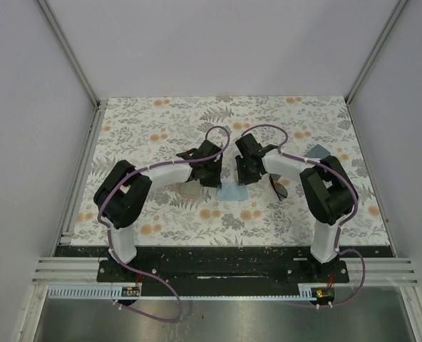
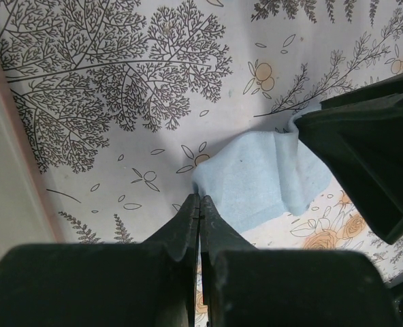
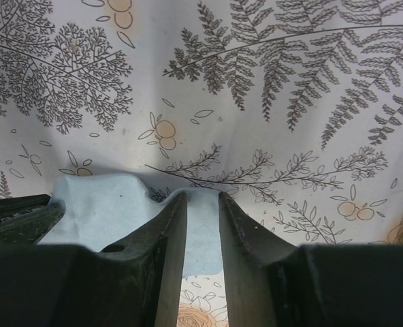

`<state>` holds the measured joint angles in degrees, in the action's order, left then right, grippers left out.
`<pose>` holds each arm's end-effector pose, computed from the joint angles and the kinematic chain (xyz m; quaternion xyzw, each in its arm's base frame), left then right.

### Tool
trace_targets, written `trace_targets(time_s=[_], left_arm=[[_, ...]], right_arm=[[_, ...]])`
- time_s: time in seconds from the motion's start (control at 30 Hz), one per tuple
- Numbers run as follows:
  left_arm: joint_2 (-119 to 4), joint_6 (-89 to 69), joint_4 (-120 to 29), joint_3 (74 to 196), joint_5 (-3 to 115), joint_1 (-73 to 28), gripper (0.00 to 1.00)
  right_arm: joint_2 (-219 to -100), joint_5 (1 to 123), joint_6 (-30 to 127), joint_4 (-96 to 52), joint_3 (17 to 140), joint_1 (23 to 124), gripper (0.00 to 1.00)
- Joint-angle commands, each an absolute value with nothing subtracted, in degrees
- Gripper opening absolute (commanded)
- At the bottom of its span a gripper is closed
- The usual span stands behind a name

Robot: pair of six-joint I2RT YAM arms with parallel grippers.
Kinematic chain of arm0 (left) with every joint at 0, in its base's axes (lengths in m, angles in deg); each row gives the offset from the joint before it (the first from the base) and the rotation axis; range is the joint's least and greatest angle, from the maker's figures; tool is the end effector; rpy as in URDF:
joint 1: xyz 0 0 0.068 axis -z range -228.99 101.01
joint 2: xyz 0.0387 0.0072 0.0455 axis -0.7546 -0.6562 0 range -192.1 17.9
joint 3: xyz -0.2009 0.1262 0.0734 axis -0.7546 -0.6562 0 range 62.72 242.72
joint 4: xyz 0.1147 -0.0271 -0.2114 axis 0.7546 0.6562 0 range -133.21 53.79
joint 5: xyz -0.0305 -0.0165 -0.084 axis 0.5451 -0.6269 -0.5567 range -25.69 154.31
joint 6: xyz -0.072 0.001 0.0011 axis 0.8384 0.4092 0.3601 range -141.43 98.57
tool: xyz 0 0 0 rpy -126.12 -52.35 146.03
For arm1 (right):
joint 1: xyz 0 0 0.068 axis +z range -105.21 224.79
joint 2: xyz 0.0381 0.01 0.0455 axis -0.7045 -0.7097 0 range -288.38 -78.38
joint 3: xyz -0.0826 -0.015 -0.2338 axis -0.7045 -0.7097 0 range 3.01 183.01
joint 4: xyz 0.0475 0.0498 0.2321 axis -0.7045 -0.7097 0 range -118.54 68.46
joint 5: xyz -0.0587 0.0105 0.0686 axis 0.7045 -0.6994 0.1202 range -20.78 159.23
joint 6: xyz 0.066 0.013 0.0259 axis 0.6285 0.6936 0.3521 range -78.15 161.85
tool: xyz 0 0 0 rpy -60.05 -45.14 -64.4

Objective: Organize the sunglasses

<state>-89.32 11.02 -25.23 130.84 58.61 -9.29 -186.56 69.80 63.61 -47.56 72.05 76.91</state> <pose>0.2847 -0.2440 0.1347 0.0746 0.9550 -0.2052 0.2006 0.3071 0.1921 0.1240 -0.0872 0.9727 0.0931 0.1939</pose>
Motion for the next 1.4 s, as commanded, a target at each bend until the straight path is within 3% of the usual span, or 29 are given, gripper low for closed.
trace_targets(time_s=[0.0,0.27,0.4,0.47,1.17,1.2,1.27,1.3,1.37], left_arm=[[-89.24,10.39,-26.77,130.66,59.30,-9.09,0.00],[-88.45,10.56,-26.86,129.43,59.74,-9.09,0.00],[-87.39,10.83,-26.86,128.64,60.26,-9.09,0.00],[-86.95,11.00,-26.77,128.20,60.35,-9.09,0.00],[-79.49,11.09,-27.48,120.38,59.04,-8.74,0.00],[-79.22,10.92,-27.65,119.94,58.86,-8.82,0.00],[-78.60,10.57,-27.48,119.15,58.60,-8.65,0.00],[-78.60,10.30,-27.48,118.97,58.51,-8.65,0.00],[-78.34,9.60,-26.78,119.06,58.86,-8.65,0.00]], right_arm=[[-193.69,72.64,65.76,-51.42,69.81,79.42,0.33],[-199.14,79.76,68.39,-54.76,72.19,81.79,0.30],[-199.85,81.27,70.06,-54.58,71.22,82.76,0.07],[-199.76,81.61,70.50,-54.49,70.78,83.02,0.00],[-174.28,65.36,75.34,-45.80,56.64,83.29,0.00],[-173.40,65.53,75.60,-45.79,55.67,83.20,0.07],[-172.51,66.50,76.13,-45.44,54.26,83.29,0.52],[-172.34,66.94,75.78,-44.92,53.73,83.29,0.65],[-172.77,68.77,75.08,-44.56,53.73,83.29,0.75]])
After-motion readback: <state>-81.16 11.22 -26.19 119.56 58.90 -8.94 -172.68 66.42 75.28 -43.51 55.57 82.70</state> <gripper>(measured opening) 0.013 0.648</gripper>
